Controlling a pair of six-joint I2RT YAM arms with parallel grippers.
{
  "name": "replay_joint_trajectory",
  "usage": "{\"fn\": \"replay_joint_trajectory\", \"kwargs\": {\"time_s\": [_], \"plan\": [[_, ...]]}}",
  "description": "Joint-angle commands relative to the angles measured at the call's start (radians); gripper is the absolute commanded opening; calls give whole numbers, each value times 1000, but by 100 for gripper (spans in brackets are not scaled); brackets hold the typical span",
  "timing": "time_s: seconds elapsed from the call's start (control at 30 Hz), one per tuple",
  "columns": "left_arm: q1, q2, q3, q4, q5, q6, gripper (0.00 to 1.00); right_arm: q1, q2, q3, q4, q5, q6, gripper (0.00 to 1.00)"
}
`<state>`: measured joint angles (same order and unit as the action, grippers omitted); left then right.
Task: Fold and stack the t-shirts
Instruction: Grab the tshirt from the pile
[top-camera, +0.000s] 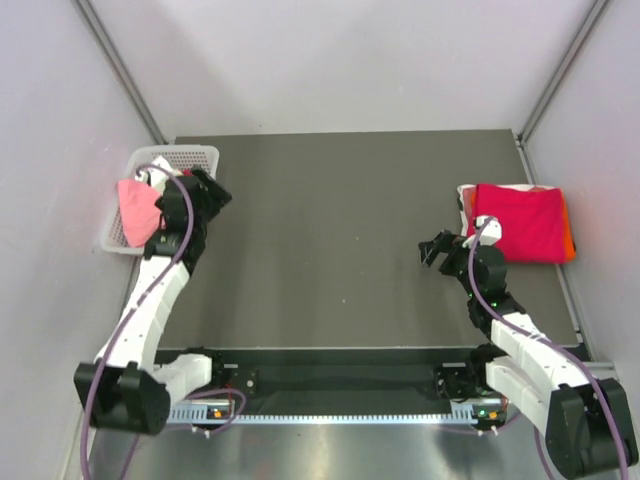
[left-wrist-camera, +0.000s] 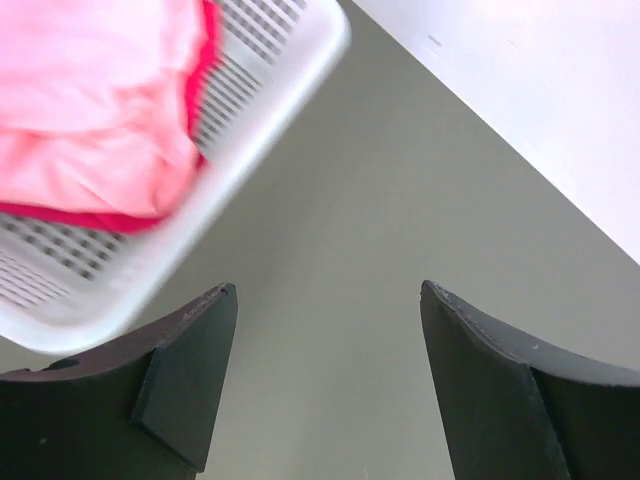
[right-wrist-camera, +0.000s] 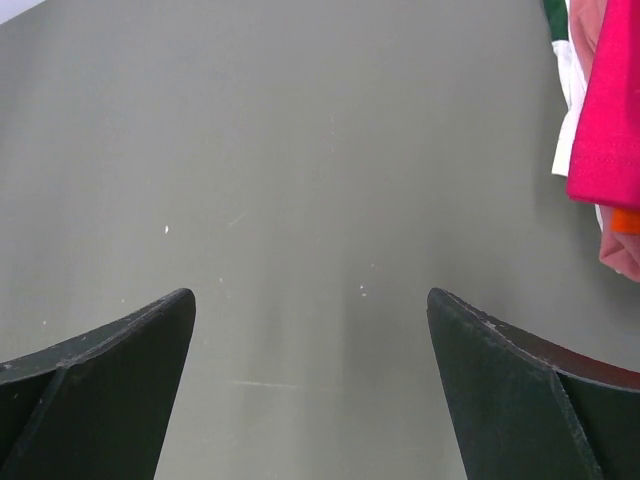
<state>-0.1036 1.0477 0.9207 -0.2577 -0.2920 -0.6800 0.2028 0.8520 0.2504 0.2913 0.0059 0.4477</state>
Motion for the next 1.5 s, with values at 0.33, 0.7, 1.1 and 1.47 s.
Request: {"fn": "replay_joint_trajectory", "kwargs": {"time_s": [0.33,0.7,1.1,1.47], "plan": [[93,270,349,-251,-237,77,83,9,-37,9,37,-3,3,100],[363,662,527,-327,-205,13,80,7,-42,9,39,-26,0,100],[436,1141,797,-469,-168,98,63,9,-37,6,48,-23,-3,100],[430,887,848,-489,-184,31,0,9,-25,12,49,-27,-3,100]]}}
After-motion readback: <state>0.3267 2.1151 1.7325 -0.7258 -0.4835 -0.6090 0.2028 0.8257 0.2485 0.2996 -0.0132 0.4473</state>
